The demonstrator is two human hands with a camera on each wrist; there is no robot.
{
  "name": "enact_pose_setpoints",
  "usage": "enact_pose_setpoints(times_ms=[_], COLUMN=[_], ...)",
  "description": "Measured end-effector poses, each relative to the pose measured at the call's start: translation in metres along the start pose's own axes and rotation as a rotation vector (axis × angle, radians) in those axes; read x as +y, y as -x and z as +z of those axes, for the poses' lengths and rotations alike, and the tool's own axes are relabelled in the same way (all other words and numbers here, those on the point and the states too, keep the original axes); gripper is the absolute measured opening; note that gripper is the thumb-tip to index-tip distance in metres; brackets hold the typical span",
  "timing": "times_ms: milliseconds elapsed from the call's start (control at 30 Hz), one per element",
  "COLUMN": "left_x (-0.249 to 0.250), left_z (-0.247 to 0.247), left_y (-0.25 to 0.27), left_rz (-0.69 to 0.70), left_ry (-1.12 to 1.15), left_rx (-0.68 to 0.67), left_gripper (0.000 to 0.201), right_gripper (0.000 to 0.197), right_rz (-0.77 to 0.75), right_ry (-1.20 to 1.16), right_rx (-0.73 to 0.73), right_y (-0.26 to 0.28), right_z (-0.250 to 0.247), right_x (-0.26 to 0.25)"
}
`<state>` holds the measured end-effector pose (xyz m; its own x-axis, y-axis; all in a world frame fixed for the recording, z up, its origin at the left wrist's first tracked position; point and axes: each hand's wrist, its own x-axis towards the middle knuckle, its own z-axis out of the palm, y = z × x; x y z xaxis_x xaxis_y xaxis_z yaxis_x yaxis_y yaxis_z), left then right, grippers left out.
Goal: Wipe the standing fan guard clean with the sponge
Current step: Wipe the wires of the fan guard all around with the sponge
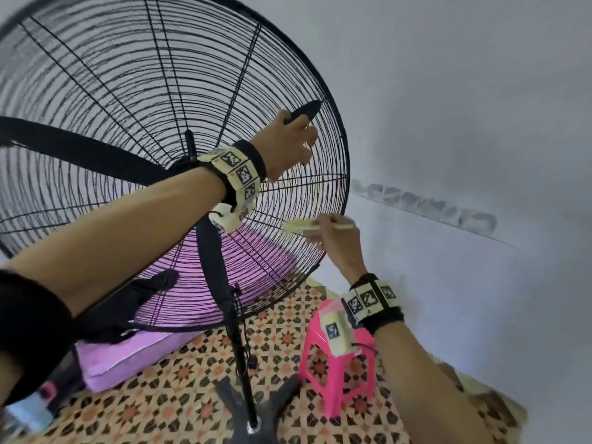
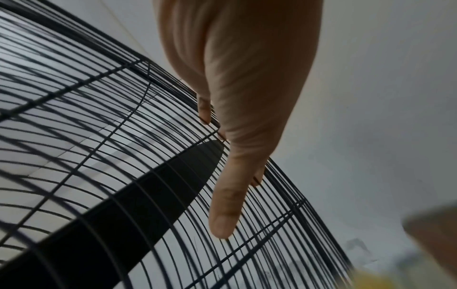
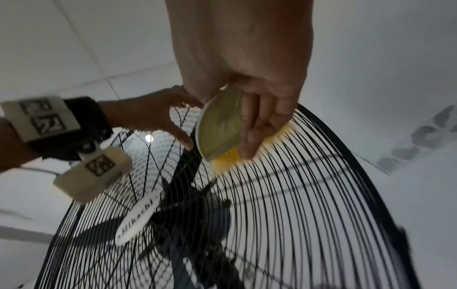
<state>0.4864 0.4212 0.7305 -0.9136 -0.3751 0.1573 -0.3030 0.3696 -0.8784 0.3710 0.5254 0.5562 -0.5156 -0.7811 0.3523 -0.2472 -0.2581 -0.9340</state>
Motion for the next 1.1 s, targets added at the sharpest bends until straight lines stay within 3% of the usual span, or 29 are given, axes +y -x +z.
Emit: enact_pose_setpoints(times_ms=[133, 200, 333, 567, 733, 933, 1100], left_x=[0.002, 0.004, 0.003, 0.006, 0.004, 0.006, 0.003], left_z=[0.001, 0.000, 0.005, 0.005, 0.010, 0.008, 0.011], left_y=[0.000, 0.000, -0.001, -0.003, -0.001, -0.006, -0.004], left_rz=[0.009, -0.002, -0.023, -0.014, -0.030, -0.011, -0.022], left_ry=[0.026, 0.030, 0.031, 0.033, 0.040, 0.026, 0.027], left_rx=[0.018, 0.019, 0.016, 0.045, 0.057, 0.060, 0.040], left_gripper=[0.069, 0.064, 0.064, 0.057, 0.053, 0.059, 0.058], right_gripper=[0.027, 0.028, 0.025, 0.027, 0.028, 0.029, 0.029], right_rz=[-0.224, -0.183, 0.088, -0.149, 0.024, -0.180, -0.051], right_ry=[-0.119, -0.048, 0.033, -0.044, 0.145, 0.009, 0.124], right_rx=[0.214, 0.188, -0.009, 0.130, -0.010, 0.213, 0.087], right_y=[-0.029, -0.026, -0.003, -0.040, -0.014, -0.038, -0.013], right_z=[-0.012, -0.008, -0.010, -0.017, -0.009, -0.009, -0.001], right_x=[-0.022, -0.007, 0.023, -0.018, 0.027, -0.014, 0.023])
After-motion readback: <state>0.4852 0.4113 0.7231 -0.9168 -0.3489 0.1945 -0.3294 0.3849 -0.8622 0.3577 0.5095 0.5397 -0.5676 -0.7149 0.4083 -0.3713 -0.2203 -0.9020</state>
